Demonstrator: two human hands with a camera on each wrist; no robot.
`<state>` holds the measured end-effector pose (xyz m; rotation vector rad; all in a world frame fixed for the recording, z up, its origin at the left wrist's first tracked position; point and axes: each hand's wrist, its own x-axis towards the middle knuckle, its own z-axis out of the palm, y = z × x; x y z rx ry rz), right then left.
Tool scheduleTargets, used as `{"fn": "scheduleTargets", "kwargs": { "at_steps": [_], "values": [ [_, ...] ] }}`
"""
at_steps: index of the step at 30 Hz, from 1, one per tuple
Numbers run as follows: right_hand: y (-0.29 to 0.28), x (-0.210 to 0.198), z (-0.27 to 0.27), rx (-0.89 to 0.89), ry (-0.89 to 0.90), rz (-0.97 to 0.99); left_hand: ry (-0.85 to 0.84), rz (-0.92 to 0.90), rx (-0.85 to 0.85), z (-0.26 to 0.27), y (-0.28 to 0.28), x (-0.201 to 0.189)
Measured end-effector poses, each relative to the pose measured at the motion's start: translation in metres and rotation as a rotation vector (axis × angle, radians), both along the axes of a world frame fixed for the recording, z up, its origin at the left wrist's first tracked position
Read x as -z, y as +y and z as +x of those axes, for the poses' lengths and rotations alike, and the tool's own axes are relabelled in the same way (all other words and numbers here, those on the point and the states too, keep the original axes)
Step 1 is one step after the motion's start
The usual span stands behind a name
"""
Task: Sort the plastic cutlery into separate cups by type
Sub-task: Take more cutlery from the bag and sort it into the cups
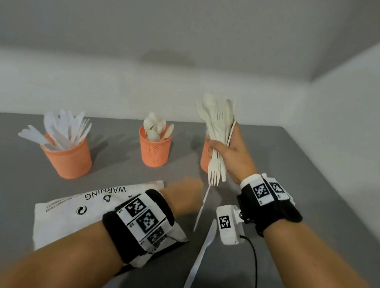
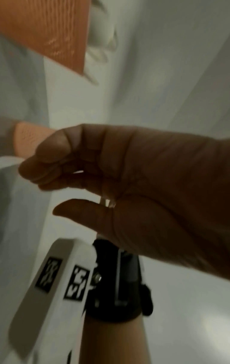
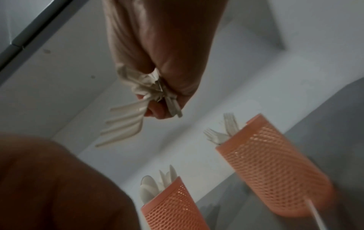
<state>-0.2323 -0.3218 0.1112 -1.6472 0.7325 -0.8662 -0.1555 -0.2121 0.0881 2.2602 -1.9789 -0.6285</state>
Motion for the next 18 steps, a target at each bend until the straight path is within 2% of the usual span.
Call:
{"fn": "scheduleTargets", "kwargs": {
  "at_steps": [4, 14, 18],
  "values": [
    [0.001, 0.011, -0.029, 0.052, -0.052, 0.082, -0.020, 0.036, 0.008, -0.037, -0.004, 0.027],
    [0.008, 0.018, -0.079, 0.085, -0.046, 0.048, -0.168, 0.100, -0.049, -0.089, -0.039, 0.041],
    [0.007, 0.021, -0.101, 0.070, -0.037, 0.051, -0.145, 0.131, -0.174, -0.114, -0.050, 0.066]
  ]
}}
